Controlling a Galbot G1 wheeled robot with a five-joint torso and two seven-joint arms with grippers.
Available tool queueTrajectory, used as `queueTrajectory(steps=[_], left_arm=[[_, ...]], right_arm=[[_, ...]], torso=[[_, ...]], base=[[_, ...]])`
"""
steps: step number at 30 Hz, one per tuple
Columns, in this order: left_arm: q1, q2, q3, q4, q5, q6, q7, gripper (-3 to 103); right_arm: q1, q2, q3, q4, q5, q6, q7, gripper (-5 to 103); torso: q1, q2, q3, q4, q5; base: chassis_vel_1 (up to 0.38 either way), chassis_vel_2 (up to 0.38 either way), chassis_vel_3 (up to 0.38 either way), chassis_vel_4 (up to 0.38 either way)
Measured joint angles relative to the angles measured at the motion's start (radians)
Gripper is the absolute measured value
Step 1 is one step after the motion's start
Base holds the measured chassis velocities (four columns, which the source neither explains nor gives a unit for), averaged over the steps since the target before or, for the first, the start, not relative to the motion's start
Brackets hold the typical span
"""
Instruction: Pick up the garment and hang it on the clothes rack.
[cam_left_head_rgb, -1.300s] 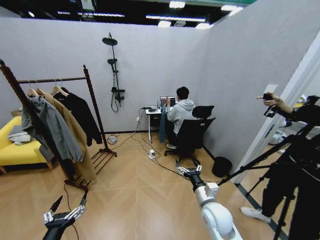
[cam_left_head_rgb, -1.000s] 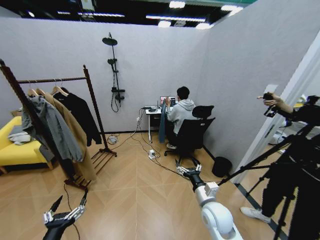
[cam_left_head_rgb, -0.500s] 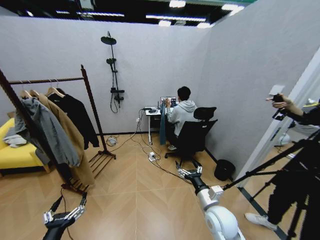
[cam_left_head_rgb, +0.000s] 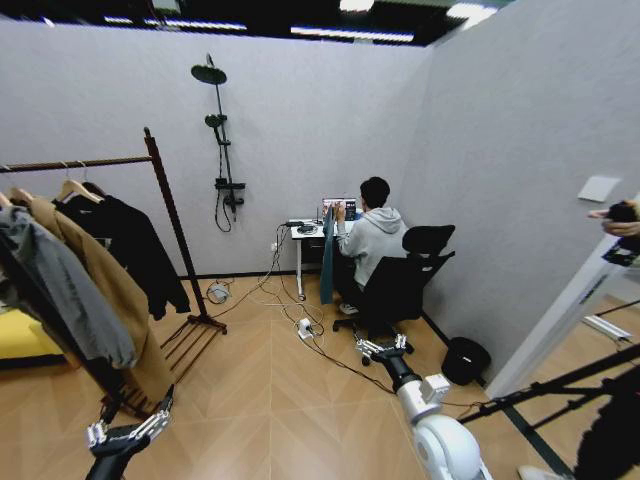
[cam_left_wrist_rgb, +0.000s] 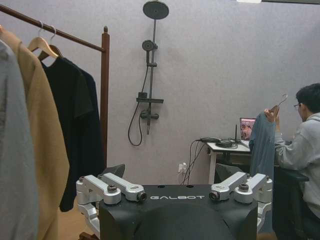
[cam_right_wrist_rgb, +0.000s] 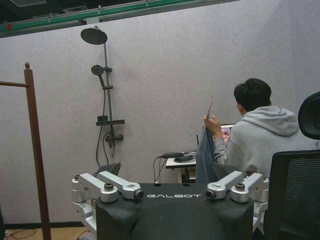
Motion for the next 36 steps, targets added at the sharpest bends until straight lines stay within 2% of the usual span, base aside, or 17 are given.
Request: queueTrajectory(steps=[4,5,6,8,9,14,15,20,21,24,25,28,31,33,34,35,36], left_arm=[[0.000,0.000,0.000,0.000,0.000,0.000,0.000,100],[0.000,0.000,0.000,0.000,0.000,0.000,0.000,100],[0.000,0.000,0.000,0.000,0.000,0.000,0.000,100],[0.000,0.000,0.000,0.000,0.000,0.000,0.000,100],[0.000,0.000,0.000,0.000,0.000,0.000,0.000,100],[0.000,0.000,0.000,0.000,0.000,0.000,0.000,100],[0.000,0.000,0.000,0.000,0.000,0.000,0.000,100],[0.000,0.000,0.000,0.000,0.000,0.000,0.000,100],[0.000,0.000,0.000,0.000,0.000,0.000,0.000,100],[0.000,0.000,0.000,0.000,0.000,0.000,0.000,100],[0.000,0.000,0.000,0.000,0.000,0.000,0.000,100],[0.000,0.000,0.000,0.000,0.000,0.000,0.000,100],[0.000,0.000,0.000,0.000,0.000,0.000,0.000,100],[0.000,0.000,0.000,0.000,0.000,0.000,0.000,100],[0.000,0.000,0.000,0.000,0.000,0.000,0.000,100],[0.000,0.000,0.000,0.000,0.000,0.000,0.000,100],[0.000,0.000,0.000,0.000,0.000,0.000,0.000,100]], right_arm=[[0.011,0.001,0.004,-0.011,0.002,-0.001,0.000,100],[0.017,0.002,0.006,-0.016,0.002,-0.001,0.001,100],[0.017,0.002,0.006,-0.016,0.002,-0.001,0.001,100],[0.026,0.004,0.010,-0.030,0.003,-0.003,0.001,100],[0.028,0.002,0.013,-0.034,0.003,-0.003,0.001,100],[0.040,-0.008,0.022,-0.057,0.011,-0.003,0.001,100],[0.045,-0.012,0.024,-0.066,0.015,-0.001,0.001,100],[0.060,-0.025,0.034,-0.093,0.030,0.009,-0.002,100],[0.063,-0.029,0.037,-0.097,0.036,0.011,-0.003,100],[0.066,-0.033,0.041,-0.100,0.042,0.013,-0.003,100],[0.068,-0.036,0.044,-0.104,0.046,0.014,-0.003,100],[0.069,-0.042,0.052,-0.109,0.053,0.020,-0.004,100],[0.068,-0.049,0.057,-0.117,0.061,0.026,-0.004,100],[0.065,-0.050,0.060,-0.117,0.062,0.032,-0.004,100],[0.065,-0.050,0.060,-0.117,0.062,0.032,-0.004,100],[0.062,-0.051,0.060,-0.117,0.062,0.032,-0.004,100],[0.059,-0.051,0.060,-0.116,0.061,0.032,-0.004,100]], torso=[[0.000,0.000,0.000,0.0003,0.0012],[0.000,0.000,0.000,0.0002,-0.0004],[0.000,0.000,0.000,0.0002,-0.0004],[0.000,0.000,0.000,0.0004,0.0021],[0.000,0.000,0.000,0.0003,0.0000],[0.000,0.000,0.000,0.0003,0.0017],[0.000,0.000,0.000,0.0002,-0.0001],[0.000,0.000,0.000,0.0002,0.0015],[0.000,0.000,0.000,0.0003,-0.0004],[0.000,0.000,0.000,0.0002,0.0006],[0.000,0.000,0.000,0.0005,0.0020],[0.000,0.000,0.000,0.0001,-0.0002],[0.000,0.000,0.000,0.0002,0.0017],[0.000,0.000,0.000,0.0000,-0.0002],[0.000,0.000,0.000,0.0000,-0.0002],[0.000,0.000,0.000,0.0006,0.0021],[0.000,0.000,0.000,0.0001,0.0012]], base=[[-0.363,0.357,0.370,-0.359],[-0.362,0.360,0.379,-0.352],[-0.362,0.360,0.379,-0.352],[-0.349,0.354,0.341,-0.348],[-0.376,0.342,0.338,-0.350],[-0.344,0.351,0.335,-0.360],[-0.377,0.319,0.362,-0.343],[-0.351,0.350,0.356,-0.346],[-0.357,0.357,0.363,-0.354],[-0.357,0.362,0.353,-0.370],[-0.340,0.364,0.348,-0.334],[-0.373,0.337,0.381,-0.351],[-0.331,0.370,0.330,-0.366],[-0.391,0.339,0.356,-0.349],[-0.391,0.359,0.355,-0.349],[-0.335,0.359,0.351,-0.361],[-0.345,0.373,0.344,-0.351]])
